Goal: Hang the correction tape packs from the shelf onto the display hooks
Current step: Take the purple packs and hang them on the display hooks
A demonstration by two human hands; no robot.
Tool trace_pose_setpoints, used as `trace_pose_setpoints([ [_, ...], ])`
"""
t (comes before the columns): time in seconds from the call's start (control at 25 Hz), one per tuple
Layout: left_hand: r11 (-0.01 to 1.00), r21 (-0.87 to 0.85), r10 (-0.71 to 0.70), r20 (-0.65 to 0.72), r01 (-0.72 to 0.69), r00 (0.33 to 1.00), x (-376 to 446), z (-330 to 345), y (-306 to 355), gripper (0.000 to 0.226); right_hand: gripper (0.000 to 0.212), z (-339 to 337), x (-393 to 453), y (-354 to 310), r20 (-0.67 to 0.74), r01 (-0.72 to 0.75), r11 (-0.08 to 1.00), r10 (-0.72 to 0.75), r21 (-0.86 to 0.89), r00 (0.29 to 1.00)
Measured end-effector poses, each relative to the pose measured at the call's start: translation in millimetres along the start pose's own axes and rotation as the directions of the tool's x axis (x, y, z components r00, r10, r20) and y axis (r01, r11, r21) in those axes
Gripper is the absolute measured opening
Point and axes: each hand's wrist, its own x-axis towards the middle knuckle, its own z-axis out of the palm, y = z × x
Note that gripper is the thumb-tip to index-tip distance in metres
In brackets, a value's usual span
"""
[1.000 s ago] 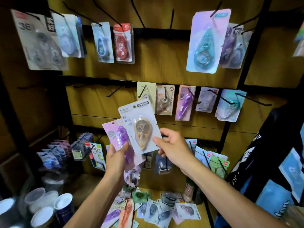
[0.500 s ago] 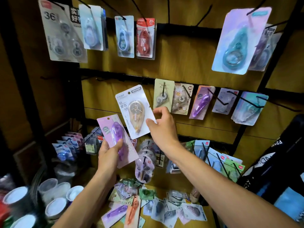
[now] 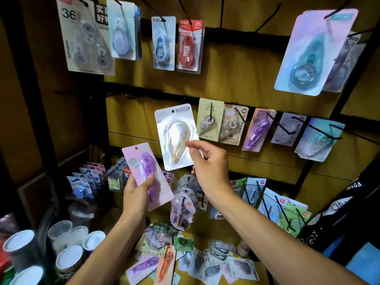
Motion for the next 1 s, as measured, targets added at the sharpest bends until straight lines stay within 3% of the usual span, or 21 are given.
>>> trace_pose_setpoints([
  [0.36,1.000,-0.013,0.012,-0.004,-0.012,1.000,-0.5,-1.0,-0.5,0.021,0.025,4.8,0.3,-4.0,0.064,-0.005,0.999,0.008,-0.053,0.998],
  [0.48,1.000,-0.002,0.021,-0.013,-0.021,1.000,0.8,-1.4,3.9,0.020,0.039,7.0,10.3,-6.8,0.144,-0.130,0.984,0.147,-0.120,0.979],
  [0.64,0.999,0.012,0.037,0.000,-0.037,0.999,7.8,-4.6,12.4,0.025,0.060,18.2,52.2,0.0,0.232,-0.376,0.913,0.404,-0.156,0.885],
  [0.84,0.994,0.056,0.090,0.053,-0.093,0.995,18.7,-13.5,19.1,0.024,0.064,39.7,112.2,16.0,0.231,-0.484,0.872,0.488,-0.077,0.842],
  [1.0,0.985,0.121,0.110,0.085,-0.120,0.990,32.8,-19.2,18.7,0.017,0.073,51.4,141.6,38.3,0.237,-0.510,0.853,0.520,-0.109,0.821],
])
